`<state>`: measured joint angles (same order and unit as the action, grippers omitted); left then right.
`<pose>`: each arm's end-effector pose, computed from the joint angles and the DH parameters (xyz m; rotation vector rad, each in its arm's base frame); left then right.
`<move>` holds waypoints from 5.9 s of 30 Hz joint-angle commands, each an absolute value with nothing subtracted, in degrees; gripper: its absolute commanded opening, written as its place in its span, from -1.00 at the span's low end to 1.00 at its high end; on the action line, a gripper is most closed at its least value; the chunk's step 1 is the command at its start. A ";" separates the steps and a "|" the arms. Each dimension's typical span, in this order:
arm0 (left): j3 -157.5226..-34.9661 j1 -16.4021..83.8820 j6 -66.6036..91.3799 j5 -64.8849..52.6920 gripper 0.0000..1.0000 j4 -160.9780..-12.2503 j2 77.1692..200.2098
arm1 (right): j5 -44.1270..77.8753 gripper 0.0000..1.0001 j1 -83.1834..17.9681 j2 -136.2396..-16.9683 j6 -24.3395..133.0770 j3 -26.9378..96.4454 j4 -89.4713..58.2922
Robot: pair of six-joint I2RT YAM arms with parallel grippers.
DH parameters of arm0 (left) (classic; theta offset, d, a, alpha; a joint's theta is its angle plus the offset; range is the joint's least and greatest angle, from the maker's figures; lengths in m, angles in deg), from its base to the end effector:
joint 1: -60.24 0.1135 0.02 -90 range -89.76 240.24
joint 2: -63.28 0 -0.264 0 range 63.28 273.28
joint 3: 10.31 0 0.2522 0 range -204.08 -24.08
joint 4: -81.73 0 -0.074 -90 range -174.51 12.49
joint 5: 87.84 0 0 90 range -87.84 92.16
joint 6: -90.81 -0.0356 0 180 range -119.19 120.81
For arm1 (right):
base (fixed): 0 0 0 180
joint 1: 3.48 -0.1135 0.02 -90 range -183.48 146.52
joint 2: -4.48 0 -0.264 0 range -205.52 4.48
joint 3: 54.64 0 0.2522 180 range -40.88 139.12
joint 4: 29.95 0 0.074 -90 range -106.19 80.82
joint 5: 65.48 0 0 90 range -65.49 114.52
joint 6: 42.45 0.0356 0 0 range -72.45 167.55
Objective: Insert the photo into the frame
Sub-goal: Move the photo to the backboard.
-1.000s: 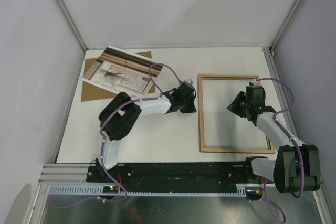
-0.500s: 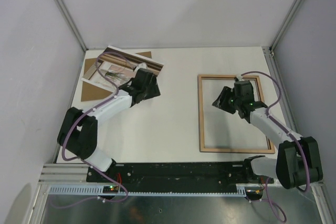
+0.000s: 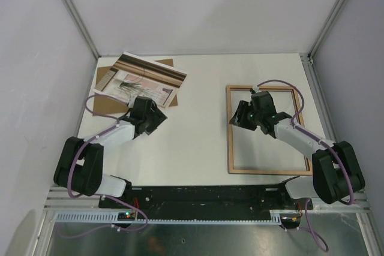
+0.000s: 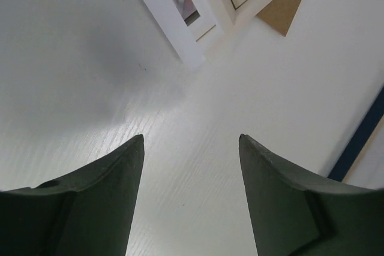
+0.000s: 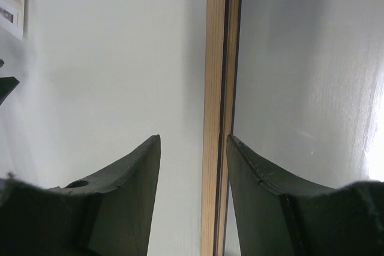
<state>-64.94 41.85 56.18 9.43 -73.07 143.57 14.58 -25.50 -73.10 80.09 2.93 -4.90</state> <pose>0.2593 -0.0815 0.1797 -0.8437 2.3456 -0.4050 0.2547 0.1096 0.2078 0.1364 2.4394 0.6516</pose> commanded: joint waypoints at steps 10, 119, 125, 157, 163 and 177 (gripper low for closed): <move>-53.25 46.83 70.29 -0.45 0.36 -103.58 147.22 | 14.38 0.06 -26.44 -73.25 79.02 5.02 -4.58; -45.85 38.20 67.77 -9.89 -1.00 -96.67 130.23 | 10.24 0.59 -42.25 -113.17 113.24 17.60 -49.43; -45.31 38.18 67.82 -10.76 -1.00 -96.05 128.93 | 10.34 0.46 -42.71 -117.47 116.29 21.04 -51.15; -36.60 58.77 70.08 -13.30 0.78 -92.49 115.57 | 6.13 -1.00 -38.53 -110.12 130.42 24.86 -49.20; -36.65 61.38 71.78 -14.72 0.80 -104.38 124.14 | 5.46 -1.00 -38.57 -106.80 128.44 24.86 -44.37; -35.84 63.76 73.29 -17.54 0.61 -111.76 127.73 | 4.18 -1.00 -38.29 -106.00 126.47 22.52 -42.37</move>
